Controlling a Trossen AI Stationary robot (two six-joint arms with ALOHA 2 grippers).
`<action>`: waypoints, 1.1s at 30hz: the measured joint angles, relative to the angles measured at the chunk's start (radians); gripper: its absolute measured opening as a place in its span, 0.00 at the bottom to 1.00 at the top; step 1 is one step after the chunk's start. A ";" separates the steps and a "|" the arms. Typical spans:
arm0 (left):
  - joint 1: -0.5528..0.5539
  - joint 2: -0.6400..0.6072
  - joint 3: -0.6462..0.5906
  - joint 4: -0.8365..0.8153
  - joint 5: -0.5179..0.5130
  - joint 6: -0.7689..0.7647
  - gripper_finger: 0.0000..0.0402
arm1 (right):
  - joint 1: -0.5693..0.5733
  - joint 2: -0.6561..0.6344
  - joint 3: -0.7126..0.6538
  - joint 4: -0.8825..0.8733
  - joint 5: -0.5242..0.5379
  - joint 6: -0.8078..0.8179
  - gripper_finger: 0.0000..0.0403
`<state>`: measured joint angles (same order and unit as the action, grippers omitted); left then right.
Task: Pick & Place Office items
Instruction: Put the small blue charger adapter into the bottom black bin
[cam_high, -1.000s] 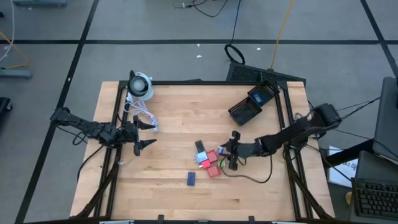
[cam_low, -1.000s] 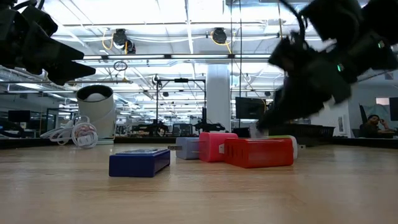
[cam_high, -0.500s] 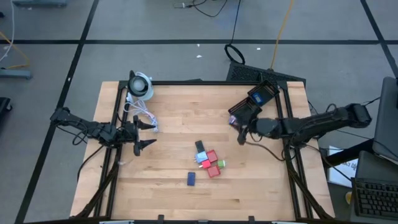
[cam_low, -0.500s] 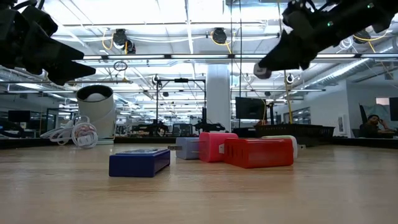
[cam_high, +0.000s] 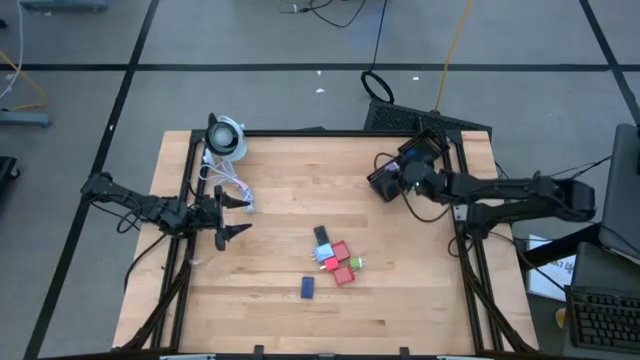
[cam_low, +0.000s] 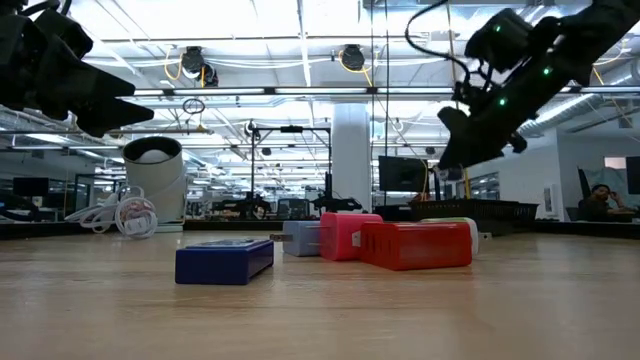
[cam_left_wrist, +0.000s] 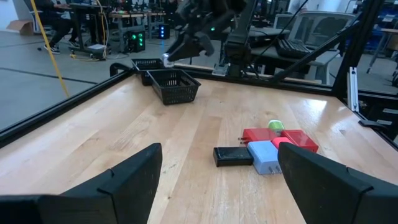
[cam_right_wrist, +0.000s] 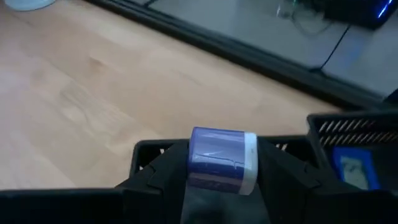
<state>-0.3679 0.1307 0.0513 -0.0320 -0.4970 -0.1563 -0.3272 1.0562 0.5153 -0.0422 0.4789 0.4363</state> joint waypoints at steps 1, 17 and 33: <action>0.000 0.000 0.000 0.000 0.000 0.000 0.81 | -0.016 0.006 -0.004 0.000 -0.019 0.008 0.38; 0.000 0.000 0.000 0.000 0.000 0.000 0.81 | -0.054 0.035 -0.027 -0.033 -0.037 0.039 0.40; 0.000 0.000 0.000 0.000 0.000 0.000 0.81 | -0.053 0.035 -0.027 -0.038 -0.036 -0.003 0.51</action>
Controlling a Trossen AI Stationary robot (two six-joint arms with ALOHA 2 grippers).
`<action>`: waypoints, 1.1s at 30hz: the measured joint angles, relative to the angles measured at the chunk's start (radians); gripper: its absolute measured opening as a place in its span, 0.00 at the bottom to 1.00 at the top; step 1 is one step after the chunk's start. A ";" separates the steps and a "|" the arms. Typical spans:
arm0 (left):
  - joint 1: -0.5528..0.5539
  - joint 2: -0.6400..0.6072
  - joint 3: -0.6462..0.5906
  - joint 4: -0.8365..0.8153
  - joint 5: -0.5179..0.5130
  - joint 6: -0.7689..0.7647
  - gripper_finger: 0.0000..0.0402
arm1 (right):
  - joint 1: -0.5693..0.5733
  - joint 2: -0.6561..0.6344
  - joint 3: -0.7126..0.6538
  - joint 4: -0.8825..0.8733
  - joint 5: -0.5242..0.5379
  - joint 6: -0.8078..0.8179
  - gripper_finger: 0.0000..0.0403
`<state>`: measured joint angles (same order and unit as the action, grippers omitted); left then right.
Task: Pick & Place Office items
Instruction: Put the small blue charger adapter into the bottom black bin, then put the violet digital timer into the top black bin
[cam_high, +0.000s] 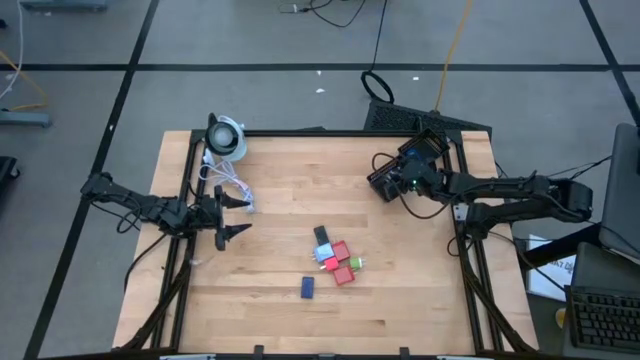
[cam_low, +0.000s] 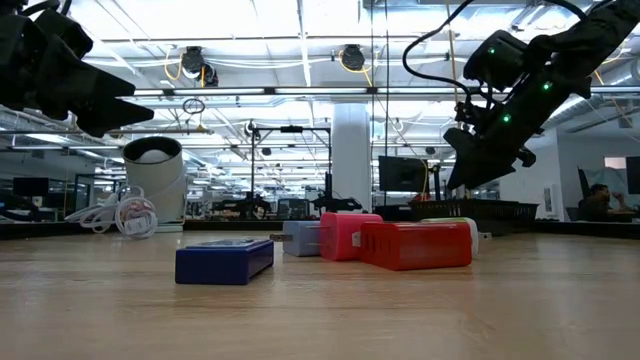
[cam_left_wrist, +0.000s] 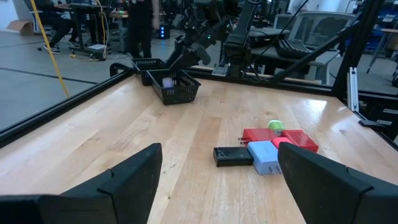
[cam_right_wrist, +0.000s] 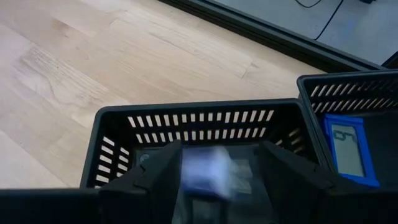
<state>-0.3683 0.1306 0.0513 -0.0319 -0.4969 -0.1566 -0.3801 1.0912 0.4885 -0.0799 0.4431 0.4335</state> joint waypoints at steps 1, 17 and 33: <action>0.000 0.000 0.000 0.000 0.000 0.000 0.81 | 0.000 0.000 0.000 0.000 0.000 0.000 0.51; 0.000 0.000 0.000 0.000 0.000 0.000 0.81 | 0.010 0.000 0.000 0.249 -0.186 -0.104 0.49; 0.000 0.000 0.000 0.000 0.000 0.000 0.81 | 0.163 0.000 0.000 0.572 -1.000 -0.212 0.49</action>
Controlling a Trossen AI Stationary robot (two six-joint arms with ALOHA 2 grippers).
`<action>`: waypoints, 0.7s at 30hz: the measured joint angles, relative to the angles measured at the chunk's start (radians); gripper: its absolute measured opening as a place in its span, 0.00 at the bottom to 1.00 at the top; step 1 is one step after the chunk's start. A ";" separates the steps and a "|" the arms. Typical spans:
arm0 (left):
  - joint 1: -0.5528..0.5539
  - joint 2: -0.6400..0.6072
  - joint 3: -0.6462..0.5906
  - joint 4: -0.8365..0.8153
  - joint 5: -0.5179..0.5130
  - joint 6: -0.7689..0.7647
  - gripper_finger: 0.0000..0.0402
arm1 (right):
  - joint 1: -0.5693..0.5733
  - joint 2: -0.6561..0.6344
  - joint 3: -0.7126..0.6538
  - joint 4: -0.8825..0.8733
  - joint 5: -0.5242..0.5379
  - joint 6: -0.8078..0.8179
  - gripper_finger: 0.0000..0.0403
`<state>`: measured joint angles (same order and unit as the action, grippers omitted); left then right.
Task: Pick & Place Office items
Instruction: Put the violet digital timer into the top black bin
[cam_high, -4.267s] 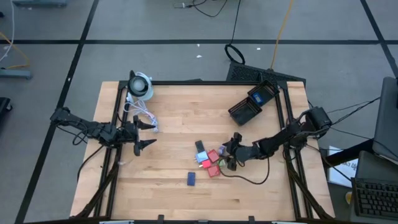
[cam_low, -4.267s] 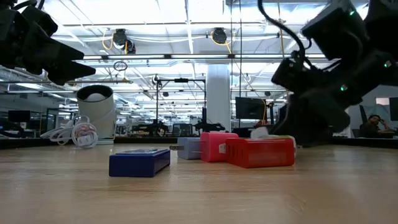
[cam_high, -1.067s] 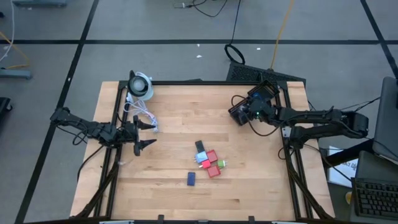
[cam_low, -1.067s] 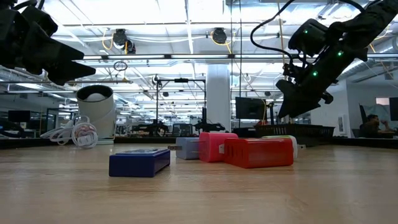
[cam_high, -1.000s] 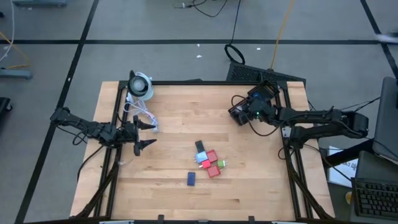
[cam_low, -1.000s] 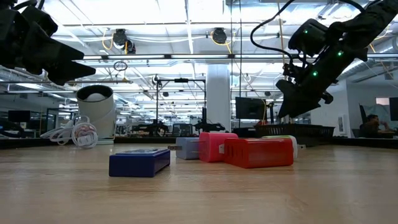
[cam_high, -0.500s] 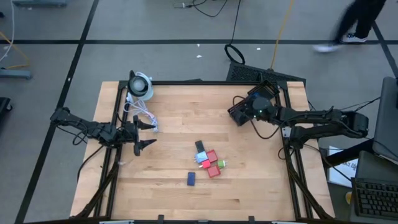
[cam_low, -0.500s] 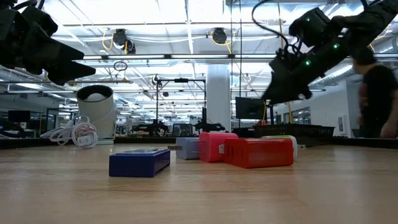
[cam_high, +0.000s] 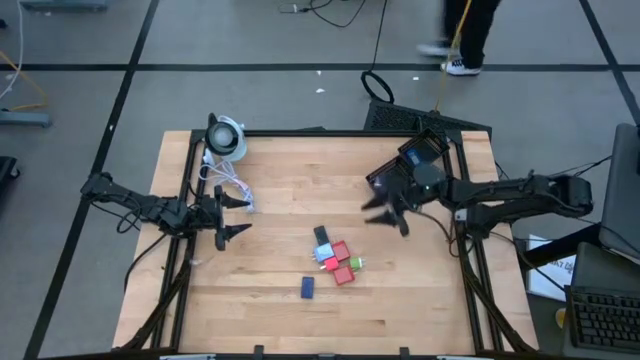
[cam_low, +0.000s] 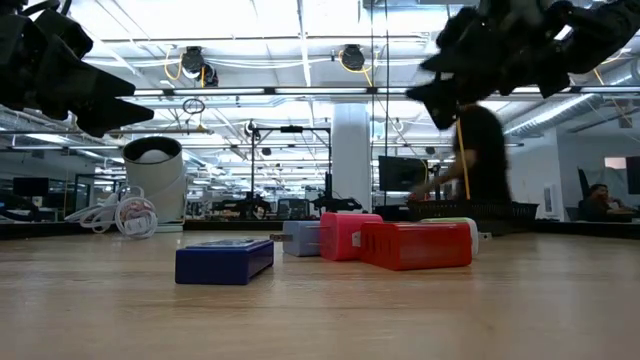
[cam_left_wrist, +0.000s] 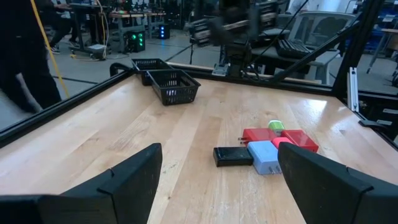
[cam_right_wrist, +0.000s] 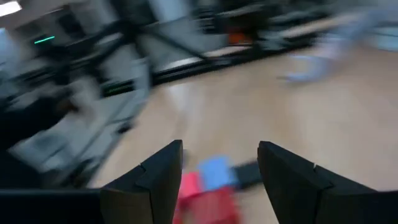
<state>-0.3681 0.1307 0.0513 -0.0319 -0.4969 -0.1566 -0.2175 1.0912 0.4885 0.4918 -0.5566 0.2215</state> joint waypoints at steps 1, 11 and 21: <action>0.000 0.000 0.000 0.000 0.000 0.000 0.81 | 0.023 0.000 0.000 0.013 -0.026 -0.015 0.49; 0.000 0.000 0.000 0.018 0.000 0.000 0.81 | 0.205 0.000 0.000 0.027 -0.048 -0.119 0.49; 0.000 0.000 0.000 0.230 0.007 -0.192 0.81 | 0.233 0.000 0.000 0.027 -0.047 -0.122 0.49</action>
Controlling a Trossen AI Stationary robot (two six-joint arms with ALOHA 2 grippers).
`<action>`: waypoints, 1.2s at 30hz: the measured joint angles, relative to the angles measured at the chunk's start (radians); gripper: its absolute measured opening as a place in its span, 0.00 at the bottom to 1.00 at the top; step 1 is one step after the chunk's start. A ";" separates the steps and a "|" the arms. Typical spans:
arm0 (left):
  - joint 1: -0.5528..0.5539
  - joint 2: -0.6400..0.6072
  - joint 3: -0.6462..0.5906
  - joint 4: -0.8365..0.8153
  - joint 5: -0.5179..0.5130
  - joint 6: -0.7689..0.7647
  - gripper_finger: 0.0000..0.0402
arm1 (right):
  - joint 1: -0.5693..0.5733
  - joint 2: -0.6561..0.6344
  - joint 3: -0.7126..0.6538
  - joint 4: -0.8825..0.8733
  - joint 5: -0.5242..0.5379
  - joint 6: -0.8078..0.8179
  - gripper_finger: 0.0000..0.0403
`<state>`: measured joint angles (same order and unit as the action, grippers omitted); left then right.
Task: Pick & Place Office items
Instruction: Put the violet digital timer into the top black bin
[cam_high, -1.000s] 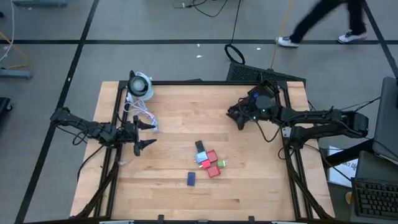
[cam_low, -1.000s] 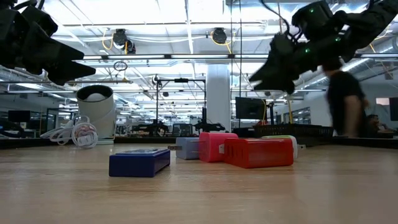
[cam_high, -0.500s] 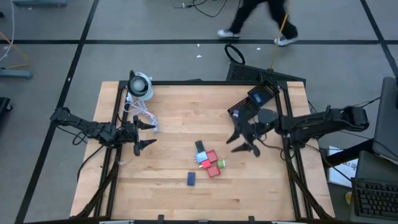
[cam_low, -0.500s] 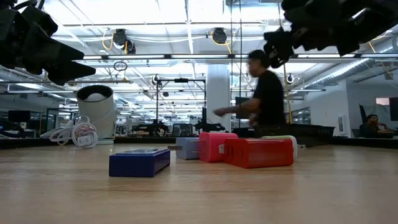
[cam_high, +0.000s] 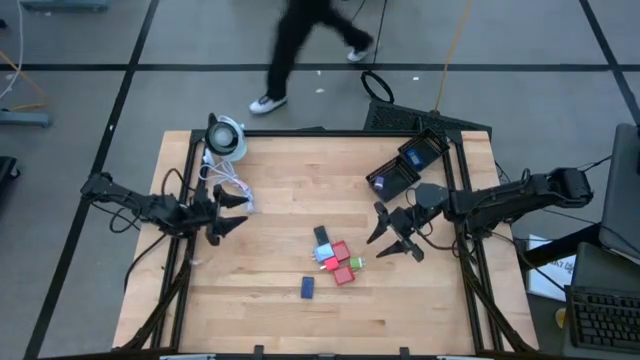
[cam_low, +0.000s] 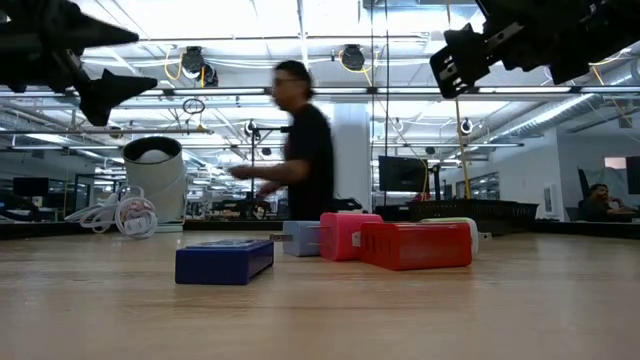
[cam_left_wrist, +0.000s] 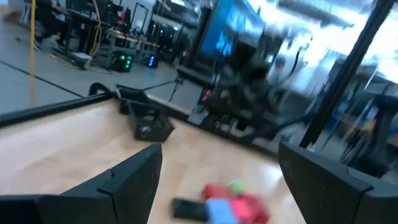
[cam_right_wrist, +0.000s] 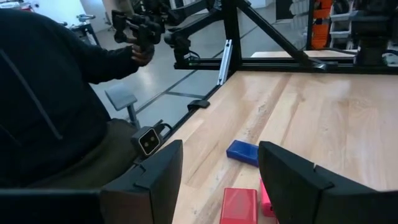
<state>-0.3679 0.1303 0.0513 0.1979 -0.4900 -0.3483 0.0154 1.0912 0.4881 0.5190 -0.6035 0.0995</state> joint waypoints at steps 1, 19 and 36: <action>0.000 0.000 0.000 0.007 -0.001 -0.017 0.81 | 0.000 0.000 0.000 0.000 0.002 -0.002 0.49; -0.001 0.114 0.000 0.033 0.000 -0.344 0.81 | 0.000 0.000 0.000 -0.007 0.004 -0.010 0.49; -0.162 1.108 0.610 -0.208 0.135 -0.204 0.81 | -0.001 0.000 0.000 0.005 0.159 0.020 0.49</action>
<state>-0.5303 1.2387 0.6613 -0.0099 -0.3553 -0.5518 0.0148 1.0908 0.4881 0.5243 -0.4441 0.1196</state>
